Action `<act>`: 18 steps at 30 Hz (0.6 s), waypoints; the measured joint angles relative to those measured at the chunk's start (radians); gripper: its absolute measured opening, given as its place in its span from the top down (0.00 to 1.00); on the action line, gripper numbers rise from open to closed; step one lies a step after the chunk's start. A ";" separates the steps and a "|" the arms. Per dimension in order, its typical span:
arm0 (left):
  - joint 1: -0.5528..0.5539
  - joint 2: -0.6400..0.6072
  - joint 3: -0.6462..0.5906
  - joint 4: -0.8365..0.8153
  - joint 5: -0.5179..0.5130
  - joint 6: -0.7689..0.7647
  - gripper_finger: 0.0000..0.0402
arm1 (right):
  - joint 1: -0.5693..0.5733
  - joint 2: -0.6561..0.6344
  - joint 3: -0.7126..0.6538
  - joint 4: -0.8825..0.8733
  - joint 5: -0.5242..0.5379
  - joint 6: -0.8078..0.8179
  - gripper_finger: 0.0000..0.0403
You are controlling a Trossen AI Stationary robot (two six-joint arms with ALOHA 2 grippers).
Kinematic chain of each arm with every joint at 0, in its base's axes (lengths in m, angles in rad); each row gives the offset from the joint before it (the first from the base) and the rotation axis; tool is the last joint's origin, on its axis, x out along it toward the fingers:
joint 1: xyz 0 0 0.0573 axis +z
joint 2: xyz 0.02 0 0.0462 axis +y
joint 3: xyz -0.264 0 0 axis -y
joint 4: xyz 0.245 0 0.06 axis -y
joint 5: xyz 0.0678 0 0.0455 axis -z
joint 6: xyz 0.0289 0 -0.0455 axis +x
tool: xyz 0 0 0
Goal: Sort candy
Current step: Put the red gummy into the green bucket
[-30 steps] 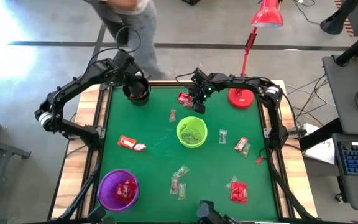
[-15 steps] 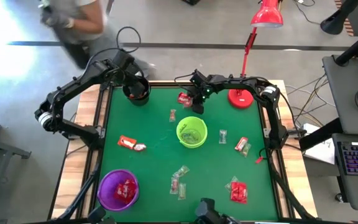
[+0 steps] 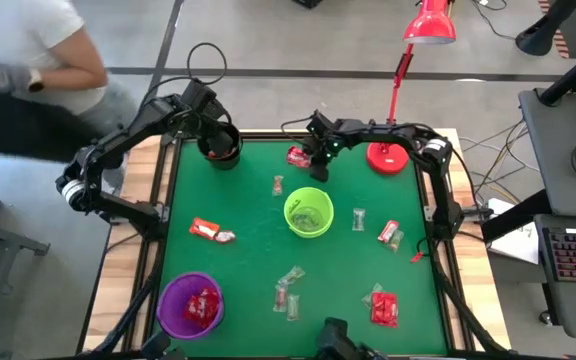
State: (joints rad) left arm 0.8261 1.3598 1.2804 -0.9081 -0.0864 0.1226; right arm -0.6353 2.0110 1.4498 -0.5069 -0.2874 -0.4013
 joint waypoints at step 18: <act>0.000 0.000 0.000 0.003 0.000 0.000 0.65 | 0.048 -0.251 0.000 -0.215 -0.011 0.024 0.98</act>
State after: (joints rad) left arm 0.8265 1.3598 1.2804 -0.9054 -0.0868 0.1228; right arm -0.5870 1.7600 1.4498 -0.7224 -0.2989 -0.3771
